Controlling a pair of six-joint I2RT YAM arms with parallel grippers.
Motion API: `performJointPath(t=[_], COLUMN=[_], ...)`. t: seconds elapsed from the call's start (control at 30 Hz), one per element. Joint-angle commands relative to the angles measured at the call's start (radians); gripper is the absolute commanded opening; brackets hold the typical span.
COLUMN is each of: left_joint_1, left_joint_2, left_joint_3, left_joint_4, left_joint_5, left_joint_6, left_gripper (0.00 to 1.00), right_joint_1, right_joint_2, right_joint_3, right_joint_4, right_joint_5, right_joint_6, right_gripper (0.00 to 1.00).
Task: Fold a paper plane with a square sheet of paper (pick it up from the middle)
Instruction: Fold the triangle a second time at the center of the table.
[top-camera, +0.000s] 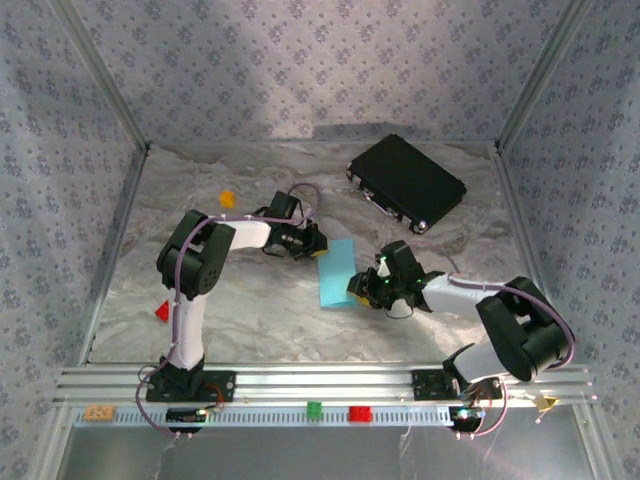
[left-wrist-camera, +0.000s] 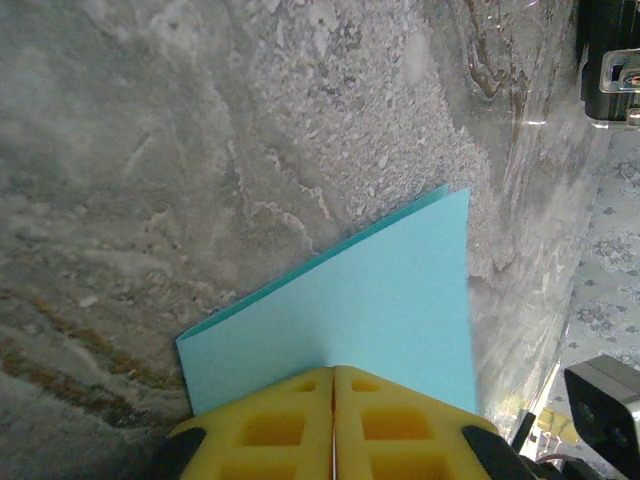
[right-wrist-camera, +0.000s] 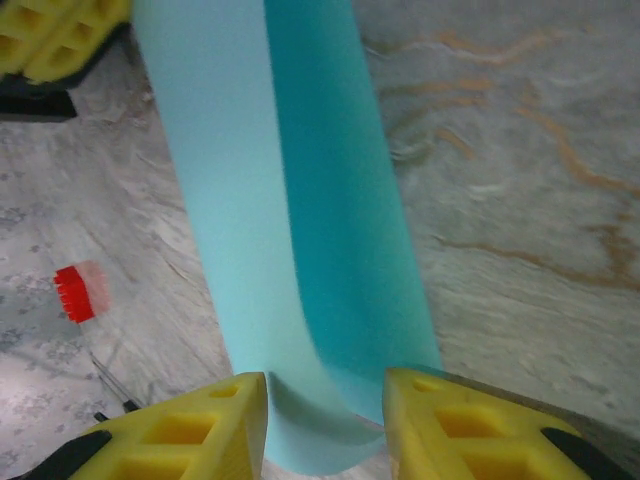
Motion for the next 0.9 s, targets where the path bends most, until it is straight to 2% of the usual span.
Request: performJointPath(t=[0.0, 0.27, 0.6, 0.73, 0.87], left_joint_1=[-0.003, -0.003, -0.004, -0.003, -0.004], left_joint_2=[0.015, 0.017, 0.011, 0.004, -0.014], left_joint_3=[-0.023, -0.002, 0.002, 0.007, 0.015], left_joint_4=[-0.047, -0.055, -0.052, -0.048, -0.042], left_joint_5=[-0.008, 0.001, 0.009, 0.013, 0.023], left_joint_6=[0.009, 0.015, 0.017, 0.019, 0.02], left_gripper=[0.08, 0.08, 0.09, 0.1, 0.18], right_joint_1=[-0.022, -0.059, -0.086, -0.094, -0.098], right_joint_2=[0.014, 0.039, 0.133, 0.154, 0.174], right_joint_3=[-0.003, 0.007, 0.034, 0.031, 0.031], right_joint_4=[0.08, 0.181, 0.215, 0.232, 0.244], right_joint_5=[-0.036, -0.105, -0.141, -0.153, -0.156], right_joint_6=[0.018, -0.001, -0.014, -0.014, -0.01], right_gripper=[0.36, 0.38, 0.36, 0.27, 0.14])
